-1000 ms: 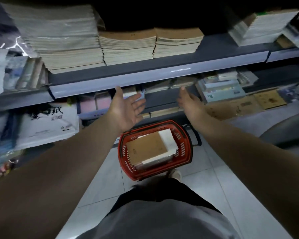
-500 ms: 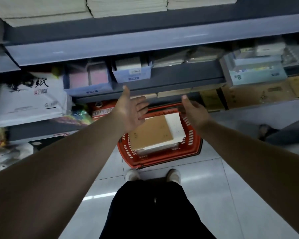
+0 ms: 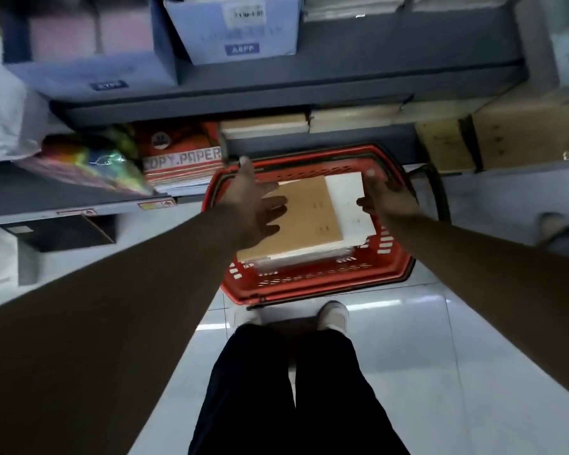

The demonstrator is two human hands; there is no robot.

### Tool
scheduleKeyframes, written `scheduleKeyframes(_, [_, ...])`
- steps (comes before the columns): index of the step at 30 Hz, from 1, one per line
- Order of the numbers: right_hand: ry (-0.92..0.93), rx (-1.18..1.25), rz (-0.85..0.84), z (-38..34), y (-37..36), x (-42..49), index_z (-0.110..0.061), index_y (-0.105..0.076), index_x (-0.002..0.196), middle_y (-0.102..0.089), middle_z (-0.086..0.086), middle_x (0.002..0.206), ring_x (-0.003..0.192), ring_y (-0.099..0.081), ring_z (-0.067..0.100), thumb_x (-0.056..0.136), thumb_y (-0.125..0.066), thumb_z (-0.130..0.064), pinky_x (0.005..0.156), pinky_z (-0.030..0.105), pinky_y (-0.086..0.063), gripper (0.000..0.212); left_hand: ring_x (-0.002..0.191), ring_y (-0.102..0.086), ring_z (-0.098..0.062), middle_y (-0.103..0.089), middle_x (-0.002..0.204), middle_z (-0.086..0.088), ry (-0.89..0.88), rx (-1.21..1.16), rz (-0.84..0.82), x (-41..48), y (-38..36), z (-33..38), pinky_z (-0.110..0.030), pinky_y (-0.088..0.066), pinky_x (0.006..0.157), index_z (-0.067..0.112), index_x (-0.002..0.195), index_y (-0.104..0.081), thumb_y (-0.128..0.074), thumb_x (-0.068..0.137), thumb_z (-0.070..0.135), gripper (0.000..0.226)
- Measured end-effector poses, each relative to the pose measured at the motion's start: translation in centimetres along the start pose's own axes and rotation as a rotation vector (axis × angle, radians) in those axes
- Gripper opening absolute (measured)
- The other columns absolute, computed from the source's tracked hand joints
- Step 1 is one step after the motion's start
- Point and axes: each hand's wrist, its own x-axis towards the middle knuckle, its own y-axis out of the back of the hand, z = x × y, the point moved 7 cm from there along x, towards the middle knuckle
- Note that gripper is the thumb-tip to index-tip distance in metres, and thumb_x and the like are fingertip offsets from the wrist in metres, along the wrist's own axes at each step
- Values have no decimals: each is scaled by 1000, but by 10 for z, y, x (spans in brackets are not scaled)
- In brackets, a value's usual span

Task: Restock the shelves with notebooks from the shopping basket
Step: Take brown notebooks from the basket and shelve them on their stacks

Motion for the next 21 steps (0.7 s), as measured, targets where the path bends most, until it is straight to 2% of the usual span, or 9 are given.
scheduleKeyframes(5, [-40,-133,-87,51,-37,30,-18,-56,84,-67,15,111,106,-62,33,98,-34,-56,98,51,-44,46,131,-43,-39,-44,144,-25,67,-63,64,44,18,-45,-50,-32,109,16,138,-49,-25,92,73,77])
scheduleKeyframes(7, [-9,-189,-115,67,-49,45,-14,-60,92,-67,14,108,102,-62,31,98,-33,-57,94,46,-47,51,136,-37,-41,-39,147,-27,103,-83,78,60,21,-63,-52,-29,111,16,138,-49,-22,91,73,79])
scheduleKeyframes(9, [4,-264,-112,80,-58,60,-10,-63,105,-66,6,97,89,-61,22,96,-37,-58,75,30,-45,55,137,-35,-42,-35,149,-27,142,-87,83,74,22,-81,-52,-29,111,15,138,-49,-19,91,75,81])
scheduleKeyframes(10, [17,-325,-125,84,-63,65,-12,-62,103,-62,0,88,80,-57,16,95,-40,-57,64,25,-38,51,137,-36,-41,-34,150,-27,164,-93,83,80,23,-91,-51,-30,110,14,138,-49,-19,91,75,82])
scheduleKeyframes(12, [121,-484,-183,86,-74,72,-18,-57,99,-57,-7,82,75,-53,13,96,-45,-52,58,23,-33,36,129,-45,-39,-36,149,-27,207,-124,85,90,26,-108,-48,-34,107,10,130,-53,-21,91,74,82])
scheduleKeyframes(14, [281,-682,-266,87,-87,72,-21,-56,114,-62,-4,100,88,-58,15,96,-51,-40,68,25,-41,26,128,-47,-38,-39,146,-27,253,-152,98,101,29,-125,-48,-34,107,4,121,-54,-24,91,73,81])
scheduleKeyframes(17, [425,-983,-366,95,-108,72,-17,-45,135,-54,4,133,116,-56,25,92,-61,-25,90,35,-51,47,136,-39,-39,-41,146,-27,317,-193,137,112,34,-146,-49,-28,113,-4,133,-45,-27,94,69,85])
scheduleKeyframes(19, [444,-1135,-397,104,-119,75,-14,-39,140,-50,8,137,117,-55,27,91,-62,-18,93,39,-51,54,136,-39,-38,-40,146,-26,353,-174,138,117,35,-157,-48,-28,113,-5,142,-35,-29,95,66,86])
scheduleKeyframes(21, [482,-1238,-373,116,-128,79,-11,-36,141,-50,11,135,115,-56,29,98,-51,-15,93,41,-50,46,136,-40,-37,-41,146,-25,367,-151,120,121,35,-166,-47,-28,113,-4,144,-31,-29,96,64,84])
